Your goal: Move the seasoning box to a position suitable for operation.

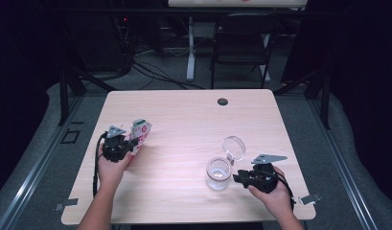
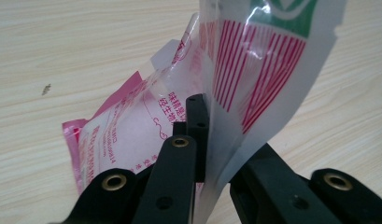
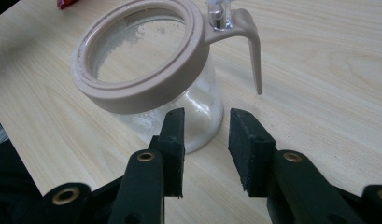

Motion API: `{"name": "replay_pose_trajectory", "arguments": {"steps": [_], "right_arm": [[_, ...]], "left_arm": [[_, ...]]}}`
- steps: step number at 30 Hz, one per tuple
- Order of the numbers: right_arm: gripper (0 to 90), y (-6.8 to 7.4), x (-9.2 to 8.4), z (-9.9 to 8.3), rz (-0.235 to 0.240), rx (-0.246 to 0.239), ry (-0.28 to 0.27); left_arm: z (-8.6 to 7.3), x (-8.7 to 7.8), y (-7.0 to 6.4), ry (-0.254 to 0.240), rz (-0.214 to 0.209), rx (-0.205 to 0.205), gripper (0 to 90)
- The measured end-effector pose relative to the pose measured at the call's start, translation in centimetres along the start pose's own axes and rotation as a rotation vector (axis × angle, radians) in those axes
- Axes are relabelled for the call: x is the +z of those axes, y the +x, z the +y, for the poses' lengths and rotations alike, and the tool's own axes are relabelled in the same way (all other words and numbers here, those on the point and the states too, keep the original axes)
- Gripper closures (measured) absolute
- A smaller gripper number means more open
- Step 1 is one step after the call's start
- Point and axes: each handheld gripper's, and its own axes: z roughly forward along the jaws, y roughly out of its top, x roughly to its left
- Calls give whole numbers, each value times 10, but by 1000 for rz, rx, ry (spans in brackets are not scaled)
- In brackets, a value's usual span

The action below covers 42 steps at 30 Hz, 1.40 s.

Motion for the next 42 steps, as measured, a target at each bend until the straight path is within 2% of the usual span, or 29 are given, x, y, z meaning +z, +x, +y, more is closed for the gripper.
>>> {"name": "replay_pose_trajectory", "arguments": {"steps": [5, 7, 11, 16, 20, 27, 33, 37, 42], "right_arm": [[663, -3, 1, -1, 0, 22, -8], [660, -4, 1, -2, 0, 27, -10], [653, -5, -1, -2, -10, 24, -13], [647, -7, -2, -3, -11, 37, -24], [643, -7, -3, -4, -16, 38, -33], [640, -8, -3, -4, -15, 42, -40], [638, -8, -5, -5, -16, 45, -49], [633, -9, -5, -5, -16, 48, -53], [629, -9, -6, -5, -19, 50, -50]], "left_arm": [[2, -11, 8, -31, -14, -56, 895], [3, -14, 9, -39, -12, -61, 896], [7, -23, 11, -43, 5, -47, 900], [11, -36, 10, -83, 14, -47, 900], [14, -42, 8, -84, 29, -32, 900], [16, -51, 4, -103, 11, -25, 900], [21, -56, -4, -118, -22, -13, 900], [25, -59, -16, -124, -43, 20, 900], [29, -59, -36, -127, -90, 68, 900]]}}
